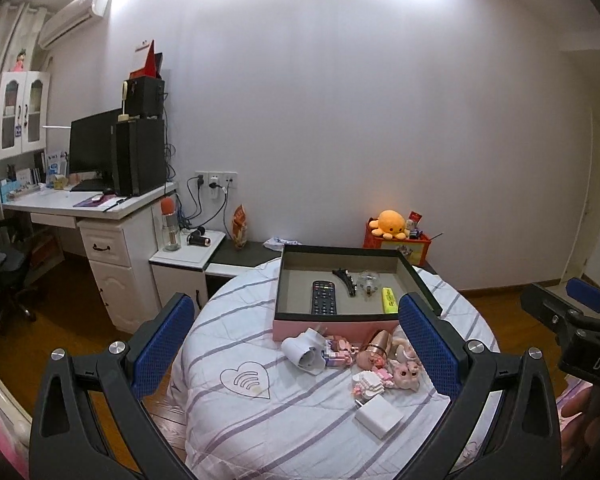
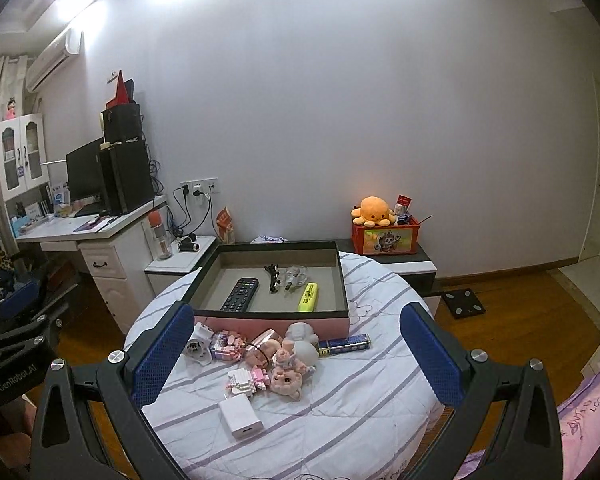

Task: Organize rigid objects
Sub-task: 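Withdraw both tools from the box back toward the table items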

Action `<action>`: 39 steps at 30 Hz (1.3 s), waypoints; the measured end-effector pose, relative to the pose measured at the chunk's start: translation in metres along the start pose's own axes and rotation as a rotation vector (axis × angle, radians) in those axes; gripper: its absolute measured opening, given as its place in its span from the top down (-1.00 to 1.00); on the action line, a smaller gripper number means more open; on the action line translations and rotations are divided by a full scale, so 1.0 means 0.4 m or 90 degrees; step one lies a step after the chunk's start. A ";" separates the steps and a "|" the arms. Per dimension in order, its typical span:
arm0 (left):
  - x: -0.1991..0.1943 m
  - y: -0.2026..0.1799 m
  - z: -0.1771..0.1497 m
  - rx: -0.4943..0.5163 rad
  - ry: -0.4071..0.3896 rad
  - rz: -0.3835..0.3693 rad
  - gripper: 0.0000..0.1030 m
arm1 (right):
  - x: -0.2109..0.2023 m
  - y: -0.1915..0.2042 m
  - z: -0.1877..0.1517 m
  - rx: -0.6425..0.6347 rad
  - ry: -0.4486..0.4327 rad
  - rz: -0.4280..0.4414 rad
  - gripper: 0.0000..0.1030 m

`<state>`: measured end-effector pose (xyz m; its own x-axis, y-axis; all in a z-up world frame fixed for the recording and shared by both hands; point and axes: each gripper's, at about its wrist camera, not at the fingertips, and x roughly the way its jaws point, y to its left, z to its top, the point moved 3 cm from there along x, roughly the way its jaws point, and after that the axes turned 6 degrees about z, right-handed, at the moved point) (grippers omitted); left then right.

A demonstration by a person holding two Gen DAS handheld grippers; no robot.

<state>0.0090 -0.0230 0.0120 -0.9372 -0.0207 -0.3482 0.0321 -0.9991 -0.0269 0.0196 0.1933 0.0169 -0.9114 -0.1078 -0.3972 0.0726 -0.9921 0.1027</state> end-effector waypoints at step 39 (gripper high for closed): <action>0.286 -0.006 -0.197 0.079 0.164 0.002 -1.00 | 0.212 -0.074 -0.151 0.032 0.167 -0.002 -1.00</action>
<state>-0.0708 -0.0201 -0.1015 -0.8172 -0.0296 -0.5756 -0.0225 -0.9963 0.0832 -0.0353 0.2097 -0.0749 -0.7753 -0.1238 -0.6194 0.0430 -0.9887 0.1438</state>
